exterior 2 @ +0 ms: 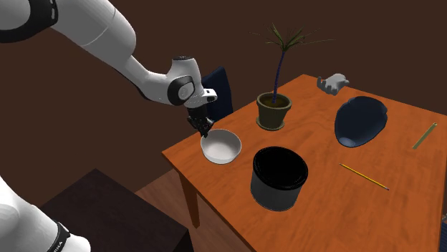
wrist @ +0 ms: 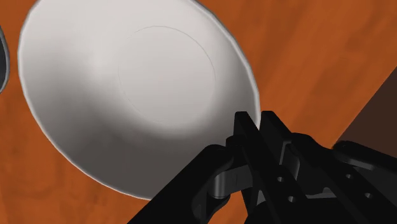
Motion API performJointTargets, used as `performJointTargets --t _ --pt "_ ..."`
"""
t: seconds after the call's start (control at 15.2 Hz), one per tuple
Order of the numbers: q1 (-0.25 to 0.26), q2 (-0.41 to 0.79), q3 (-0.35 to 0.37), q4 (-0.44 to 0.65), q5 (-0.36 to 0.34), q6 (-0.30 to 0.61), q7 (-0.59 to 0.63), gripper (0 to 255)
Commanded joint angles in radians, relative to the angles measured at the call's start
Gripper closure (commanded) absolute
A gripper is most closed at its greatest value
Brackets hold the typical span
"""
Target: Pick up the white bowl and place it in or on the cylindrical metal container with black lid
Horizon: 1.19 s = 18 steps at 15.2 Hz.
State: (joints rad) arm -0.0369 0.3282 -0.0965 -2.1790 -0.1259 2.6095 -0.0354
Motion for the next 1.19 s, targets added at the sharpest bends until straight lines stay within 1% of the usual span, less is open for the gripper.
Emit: performJointTargets --t 0.0,1.12 --pt "0.001 -0.020 0.001 0.007 0.001 -0.027 -0.002 255" --pt "0.004 -0.176 0.003 0.055 0.009 -0.230 -0.022 255"
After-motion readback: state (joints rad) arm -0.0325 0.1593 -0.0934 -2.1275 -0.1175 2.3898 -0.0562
